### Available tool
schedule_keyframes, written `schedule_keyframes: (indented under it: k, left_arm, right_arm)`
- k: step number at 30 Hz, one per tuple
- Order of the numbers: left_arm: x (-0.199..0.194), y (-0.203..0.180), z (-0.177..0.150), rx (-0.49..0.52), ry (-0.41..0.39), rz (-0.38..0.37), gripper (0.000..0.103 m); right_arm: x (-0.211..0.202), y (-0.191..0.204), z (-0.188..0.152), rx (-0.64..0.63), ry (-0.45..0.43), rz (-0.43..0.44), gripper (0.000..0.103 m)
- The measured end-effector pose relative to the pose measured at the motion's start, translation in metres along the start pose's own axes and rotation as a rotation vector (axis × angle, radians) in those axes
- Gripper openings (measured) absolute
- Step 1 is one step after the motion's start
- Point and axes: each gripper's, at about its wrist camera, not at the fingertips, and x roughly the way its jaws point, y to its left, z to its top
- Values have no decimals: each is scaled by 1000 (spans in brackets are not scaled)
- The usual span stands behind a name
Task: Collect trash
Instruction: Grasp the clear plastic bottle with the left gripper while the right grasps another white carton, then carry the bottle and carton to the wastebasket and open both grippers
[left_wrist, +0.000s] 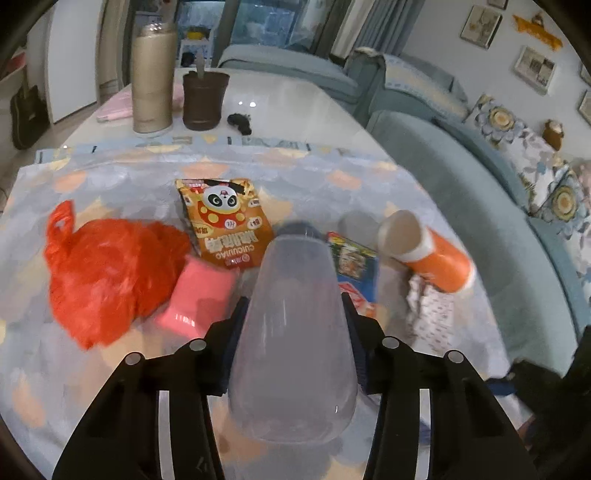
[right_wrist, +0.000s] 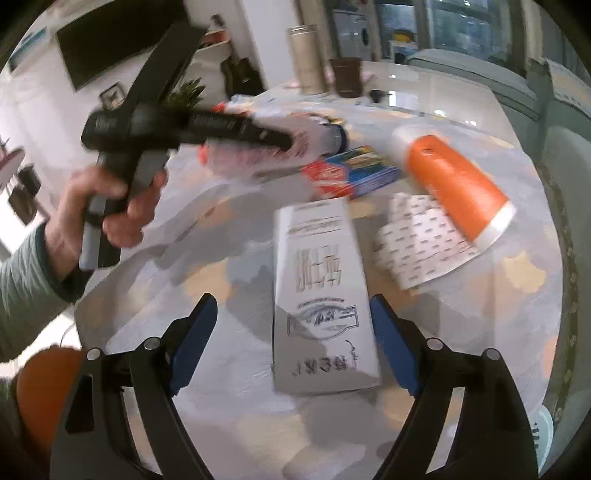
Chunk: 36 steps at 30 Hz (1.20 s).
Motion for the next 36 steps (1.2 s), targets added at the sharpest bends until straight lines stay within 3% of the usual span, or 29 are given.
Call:
schedule_keyframes:
  k: [8,10,12,19,23,26,28,31,36]
  left_arm:
    - [-29,8,-30,-51,-2,-45,45]
    - [-31,10,-41,-47,27,-42,45]
    - [-32,12,-52,-43,55,-42,45]
    - [-27,10,-76,-5,129,-62,47]
    - [-18,5,-77,-5,136,-45,59]
    - [-9,-1,-78,3,146,-20,60]
    - [-4,-7,-78,20,140,0,49]
    - [-5,-13,-77,43,129,1,46]
    - [-41,-35,-70,71,-21,-163,46]
  right_arm:
    - [33,14,15,149,55,-136,80]
    - [39,16,15,184,74,-197,75]
    - [40,12,13,225,77,-238,56]
    - [26,11,-8,331,-33,-212,56]
    - [22,13,-11,346,-51,-218,56]
    - [21,13,-10,346,-69,-243,56]
    - [16,11,-12,358,-90,-246,55]
    - [4,5,-14,384,-137,-240,55]
    - [-37,-5,-19,430,-275,-266,55]
